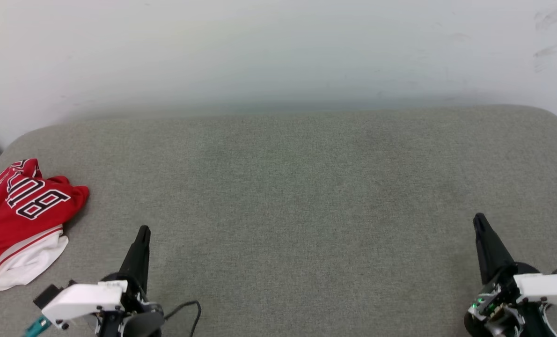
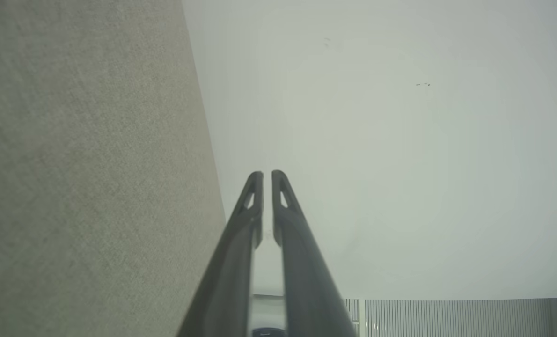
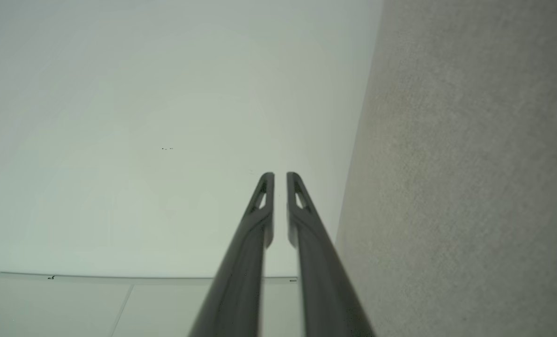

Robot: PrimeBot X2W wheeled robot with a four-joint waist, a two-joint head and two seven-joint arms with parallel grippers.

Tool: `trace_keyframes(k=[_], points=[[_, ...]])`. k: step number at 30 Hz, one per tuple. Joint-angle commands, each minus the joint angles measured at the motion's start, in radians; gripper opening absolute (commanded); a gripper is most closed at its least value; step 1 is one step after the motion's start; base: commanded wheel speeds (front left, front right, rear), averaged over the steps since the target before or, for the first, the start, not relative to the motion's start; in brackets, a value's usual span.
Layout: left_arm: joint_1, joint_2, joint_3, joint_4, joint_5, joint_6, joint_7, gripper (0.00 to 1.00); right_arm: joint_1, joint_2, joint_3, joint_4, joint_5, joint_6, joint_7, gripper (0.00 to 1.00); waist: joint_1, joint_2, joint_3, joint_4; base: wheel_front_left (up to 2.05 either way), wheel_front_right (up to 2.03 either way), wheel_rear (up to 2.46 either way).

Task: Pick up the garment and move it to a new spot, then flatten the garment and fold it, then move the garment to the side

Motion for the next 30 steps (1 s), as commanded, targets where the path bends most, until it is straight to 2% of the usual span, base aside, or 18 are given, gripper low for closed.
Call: trace_keyframes(k=[1, 9, 14, 21, 30], points=[[0.002, -0.001, -0.001, 0.003, 0.000, 0.000, -0.001, 1.00, 0.003, 0.000, 0.001, 0.003, 0.000, 0.000, -0.001, 1.00, 0.0000, 0.0000, 0.000, 0.000, 0.00, 0.00, 0.00], [0.026, -0.002, 0.004, -0.015, 0.025, 0.000, -0.036, 1.00, 0.023, 0.001, 0.001, 0.006, -0.036, 0.000, -0.036, 1.00, 0.0000, 0.0000, 0.001, -0.001, 0.00, 0.00, 0.00], [0.028, -0.002, 0.021, -0.030, 0.110, 0.004, -0.061, 1.00, 0.025, 0.001, -0.014, -0.014, -0.131, 0.000, -0.061, 1.00, 0.0000, 0.0000, 0.003, -0.001, 0.00, 0.00, 0.00], [0.033, -0.002, 0.028, -0.084, 0.255, 0.048, -0.092, 1.00, 0.034, 0.001, -0.014, -0.067, -0.286, 0.000, -0.093, 1.00, 0.0000, 0.0000, 0.006, -0.001, 0.00, 0.00, 0.00], [0.052, -0.001, -0.010, -0.146, 0.477, 0.123, -0.130, 1.00, 0.049, 0.001, 0.014, -0.139, -0.522, 0.000, -0.130, 1.00, 0.0000, 0.0000, 0.009, -0.001, 0.00, 0.00, 0.00]])
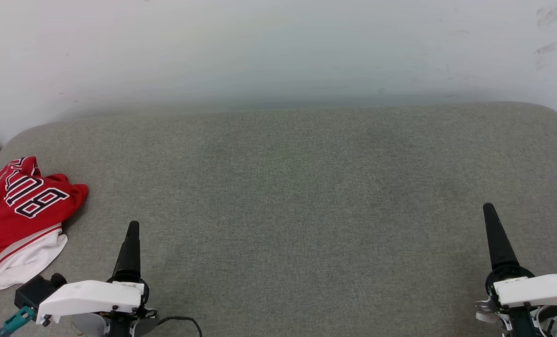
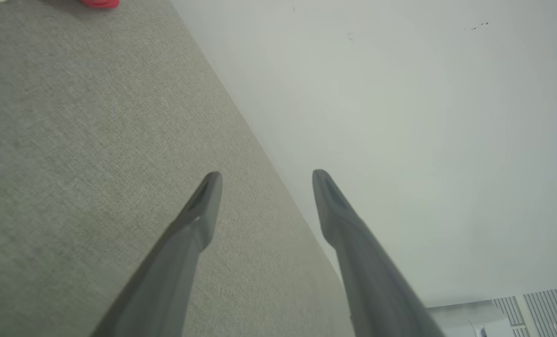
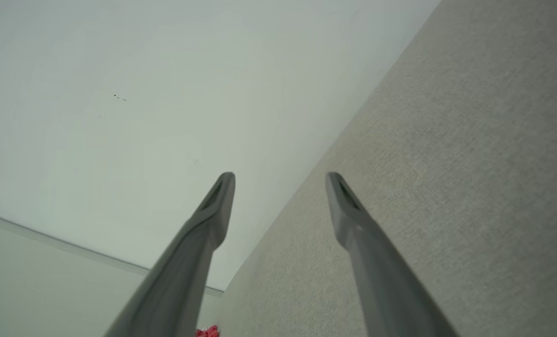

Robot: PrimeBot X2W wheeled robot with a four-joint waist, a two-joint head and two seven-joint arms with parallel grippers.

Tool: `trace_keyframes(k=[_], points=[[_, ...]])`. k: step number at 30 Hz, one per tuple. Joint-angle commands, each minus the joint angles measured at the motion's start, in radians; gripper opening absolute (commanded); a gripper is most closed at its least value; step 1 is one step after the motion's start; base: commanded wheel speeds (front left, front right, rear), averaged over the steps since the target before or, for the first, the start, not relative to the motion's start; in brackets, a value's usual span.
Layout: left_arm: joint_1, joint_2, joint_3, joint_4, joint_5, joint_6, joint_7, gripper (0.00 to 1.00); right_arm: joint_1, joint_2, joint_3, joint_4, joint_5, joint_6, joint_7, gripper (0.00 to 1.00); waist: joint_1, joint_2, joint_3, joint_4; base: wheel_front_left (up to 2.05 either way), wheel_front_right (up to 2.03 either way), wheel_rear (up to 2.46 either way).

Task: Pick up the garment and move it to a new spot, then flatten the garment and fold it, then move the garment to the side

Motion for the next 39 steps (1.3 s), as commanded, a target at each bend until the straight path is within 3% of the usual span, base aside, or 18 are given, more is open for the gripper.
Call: trace_keyframes(k=[1, 15, 39], points=[[-0.005, 0.004, -0.009, -0.029, 0.060, 0.015, -0.013, 1.00, -0.007, -0.002, 0.007, -0.031, -0.061, 0.002, -0.012, 1.00, 0.0000, -0.0001, 0.000, 0.000, 0.00, 0.00, 0.00], [0.027, 0.004, -0.059, -0.075, 0.341, 0.099, -0.064, 1.00, 0.023, -0.002, 0.038, -0.081, -0.364, 0.002, -0.063, 1.00, 0.0000, -0.0001, 0.003, 0.002, 0.00, 0.00, 0.00], [0.059, 0.031, -0.148, -0.122, 0.650, 0.176, -0.134, 1.00, 0.060, -0.002, 0.059, -0.117, -0.691, 0.002, -0.133, 1.00, 0.0000, -0.0001, 0.013, 0.007, 0.00, 0.00, 0.00]])
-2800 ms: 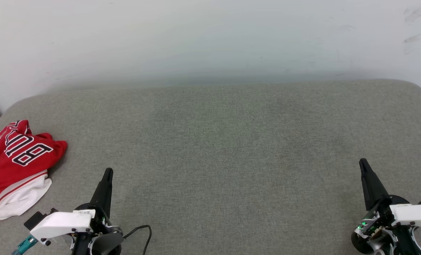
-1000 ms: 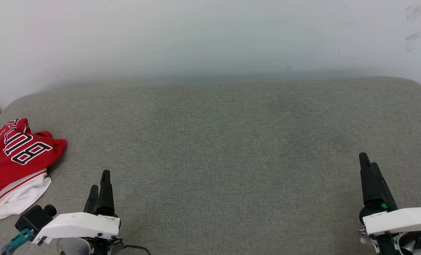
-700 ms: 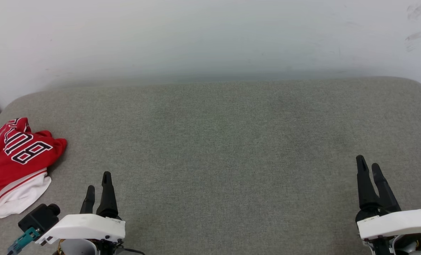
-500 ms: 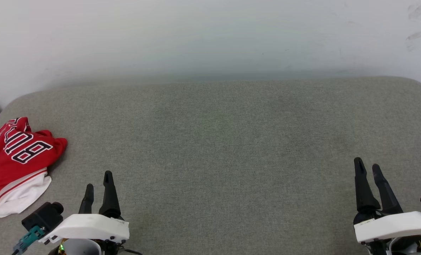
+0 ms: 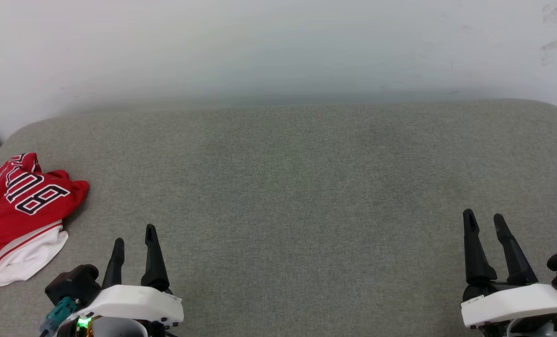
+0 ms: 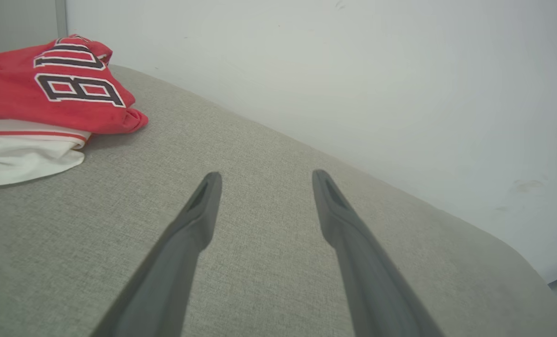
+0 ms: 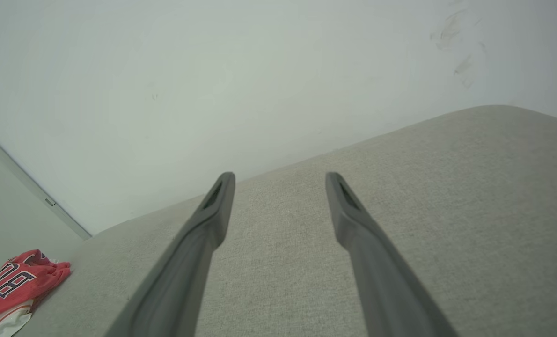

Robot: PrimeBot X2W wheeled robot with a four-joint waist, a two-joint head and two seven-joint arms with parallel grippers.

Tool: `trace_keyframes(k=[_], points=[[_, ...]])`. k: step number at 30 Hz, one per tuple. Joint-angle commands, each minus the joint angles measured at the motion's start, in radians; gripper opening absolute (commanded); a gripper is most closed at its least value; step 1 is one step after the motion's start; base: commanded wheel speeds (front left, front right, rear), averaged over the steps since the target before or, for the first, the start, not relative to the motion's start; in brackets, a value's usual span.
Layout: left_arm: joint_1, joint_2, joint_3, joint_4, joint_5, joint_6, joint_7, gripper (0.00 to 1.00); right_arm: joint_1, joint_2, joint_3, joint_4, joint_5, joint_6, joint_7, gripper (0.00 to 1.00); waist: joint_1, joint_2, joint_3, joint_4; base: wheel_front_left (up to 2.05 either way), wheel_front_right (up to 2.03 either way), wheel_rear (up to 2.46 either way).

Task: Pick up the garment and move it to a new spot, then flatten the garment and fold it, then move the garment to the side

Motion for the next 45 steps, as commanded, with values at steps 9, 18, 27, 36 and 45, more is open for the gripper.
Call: trace_keyframes(k=[9, 18, 27, 36, 45], points=[[0.010, 0.017, -0.028, -0.024, 0.105, 0.022, -0.030, 1.00, 0.013, -0.002, 0.002, -0.029, -0.106, 0.002, -0.031, 1.00, 0.0000, 0.0000, 0.001, 0.000, 0.00, 0.00, 0.00], [0.027, 0.024, -0.044, -0.032, 0.191, 0.025, -0.051, 1.00, 0.031, -0.002, 0.004, -0.040, -0.192, 0.002, -0.053, 1.00, 0.0000, 0.0000, -0.001, 0.001, 0.00, 0.00, 0.00], [0.038, 0.028, -0.058, -0.033, 0.276, 0.027, -0.071, 1.00, 0.047, -0.002, 0.007, -0.049, -0.277, 0.002, -0.073, 1.00, 0.0000, 0.0000, -0.002, 0.006, 0.00, 0.00, 0.00], [0.049, 0.029, -0.067, -0.033, 0.348, 0.016, -0.091, 1.00, 0.058, -0.002, 0.004, -0.060, -0.345, 0.002, -0.092, 1.00, 0.0000, 0.0000, -0.003, 0.006, 0.00, 0.00, 0.00], [0.059, 0.020, -0.068, -0.029, 0.413, -0.004, -0.108, 1.00, 0.069, -0.001, -0.002, -0.067, -0.377, 0.002, -0.108, 1.00, 0.0000, 0.0000, -0.001, 0.002, 0.00, 0.00, 0.00]])
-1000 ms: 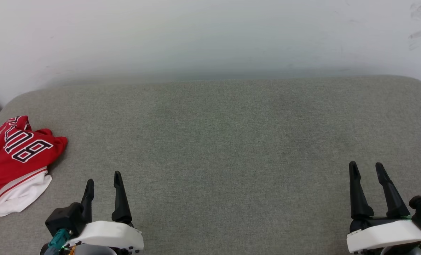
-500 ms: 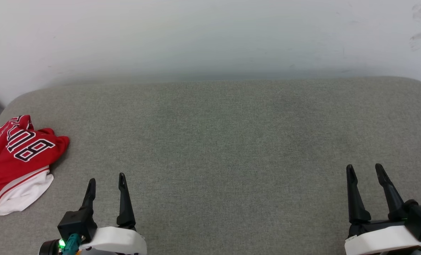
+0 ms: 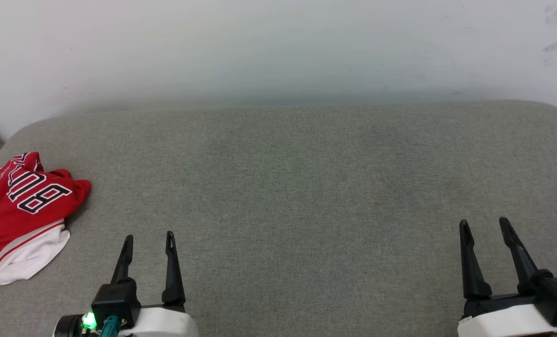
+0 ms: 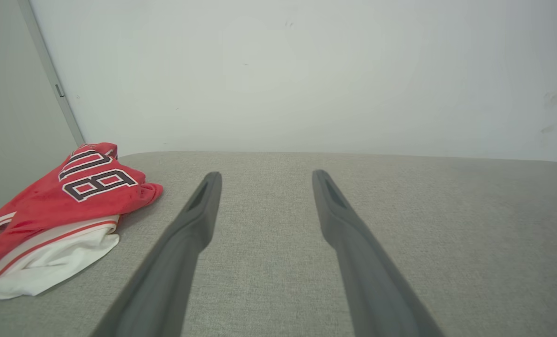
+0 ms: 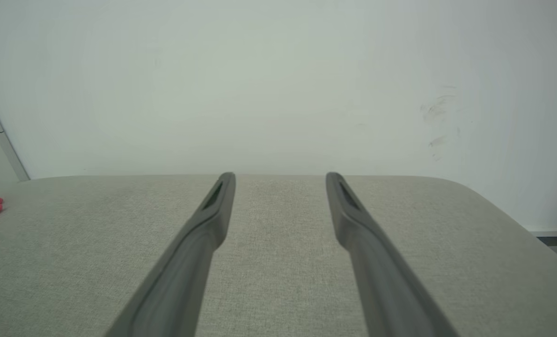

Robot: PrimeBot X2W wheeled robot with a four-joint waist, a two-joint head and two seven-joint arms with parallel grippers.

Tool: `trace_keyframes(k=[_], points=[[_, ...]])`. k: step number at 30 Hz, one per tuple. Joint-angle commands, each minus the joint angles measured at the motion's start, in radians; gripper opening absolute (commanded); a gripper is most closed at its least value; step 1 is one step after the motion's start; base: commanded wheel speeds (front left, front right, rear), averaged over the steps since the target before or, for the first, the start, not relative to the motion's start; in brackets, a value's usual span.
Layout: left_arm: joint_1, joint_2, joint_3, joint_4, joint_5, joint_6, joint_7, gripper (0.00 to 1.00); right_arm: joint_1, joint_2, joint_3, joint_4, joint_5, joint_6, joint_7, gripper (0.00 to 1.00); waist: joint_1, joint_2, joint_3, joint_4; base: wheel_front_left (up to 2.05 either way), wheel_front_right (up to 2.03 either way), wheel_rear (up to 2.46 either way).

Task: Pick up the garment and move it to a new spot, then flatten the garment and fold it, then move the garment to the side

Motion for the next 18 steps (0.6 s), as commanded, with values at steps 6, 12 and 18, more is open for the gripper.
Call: trace_keyframes(k=[6, 12, 18], points=[[0.013, -0.009, 0.005, -0.002, 0.056, -0.017, -0.019, 1.00, 0.014, -0.001, -0.010, -0.004, -0.022, 0.001, -0.017, 1.00, 0.0000, 0.0000, 0.003, -0.002, 0.00, 0.00, 0.00], [0.022, -0.018, 0.016, 0.002, 0.096, -0.031, -0.029, 1.00, 0.023, -0.001, -0.016, 0.006, -0.015, 0.001, -0.028, 1.00, 0.0000, 0.0000, 0.002, -0.003, 0.00, 0.00, 0.00], [0.027, -0.026, 0.032, 0.017, 0.102, -0.043, -0.033, 1.00, 0.029, -0.001, -0.008, 0.023, 0.010, 0.001, -0.030, 1.00, 0.0000, 0.0000, 0.000, -0.005, 0.00, 0.00, 0.00]])
